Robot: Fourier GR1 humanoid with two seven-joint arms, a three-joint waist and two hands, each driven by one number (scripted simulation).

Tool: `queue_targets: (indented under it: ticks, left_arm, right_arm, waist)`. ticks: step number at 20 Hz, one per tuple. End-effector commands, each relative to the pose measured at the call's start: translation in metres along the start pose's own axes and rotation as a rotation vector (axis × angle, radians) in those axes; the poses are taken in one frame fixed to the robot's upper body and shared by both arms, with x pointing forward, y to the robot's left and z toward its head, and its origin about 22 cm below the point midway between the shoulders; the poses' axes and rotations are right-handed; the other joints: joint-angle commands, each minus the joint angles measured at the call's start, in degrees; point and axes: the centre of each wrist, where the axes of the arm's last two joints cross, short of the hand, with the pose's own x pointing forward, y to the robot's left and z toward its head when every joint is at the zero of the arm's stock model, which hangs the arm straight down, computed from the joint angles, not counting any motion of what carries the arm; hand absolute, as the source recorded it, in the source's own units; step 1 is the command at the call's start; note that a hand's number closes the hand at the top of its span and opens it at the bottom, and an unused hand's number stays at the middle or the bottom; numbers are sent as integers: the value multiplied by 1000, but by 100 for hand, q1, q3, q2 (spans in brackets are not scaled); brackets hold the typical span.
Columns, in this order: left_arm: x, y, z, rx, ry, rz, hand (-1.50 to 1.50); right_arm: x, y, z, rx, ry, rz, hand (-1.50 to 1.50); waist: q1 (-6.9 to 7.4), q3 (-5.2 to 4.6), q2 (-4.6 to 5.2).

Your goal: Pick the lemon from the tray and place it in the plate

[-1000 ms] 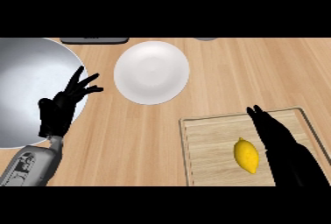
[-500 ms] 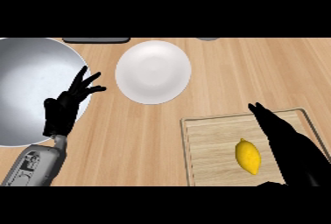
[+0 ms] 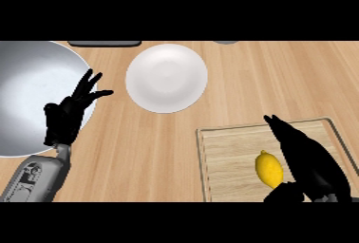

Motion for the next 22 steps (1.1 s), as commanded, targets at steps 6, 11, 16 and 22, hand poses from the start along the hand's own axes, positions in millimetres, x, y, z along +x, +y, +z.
queue_targets:
  ticks: [6,11,16,22]
  left_arm:
    - [-19,-11,-3,19,5,-3,0]
    - [-23,-5,-1,-2,-2,-8,0]
    - [-9,9,16,18,0,-12,0]
    - [-12,-1,12,14,-18,3,0]
  right_arm:
    - [-13,38,-16,90,114,61,-150]
    - [-14,30,-31,89,138,70,-150]
    - [-33,66,-42,121,166,94,-150]
    - [-39,54,-63,18,113,111,150]
  waist:
    - [-51,3,2]
    - [-38,3,1]
    - [-7,6,-7]
    - [-7,5,-1]
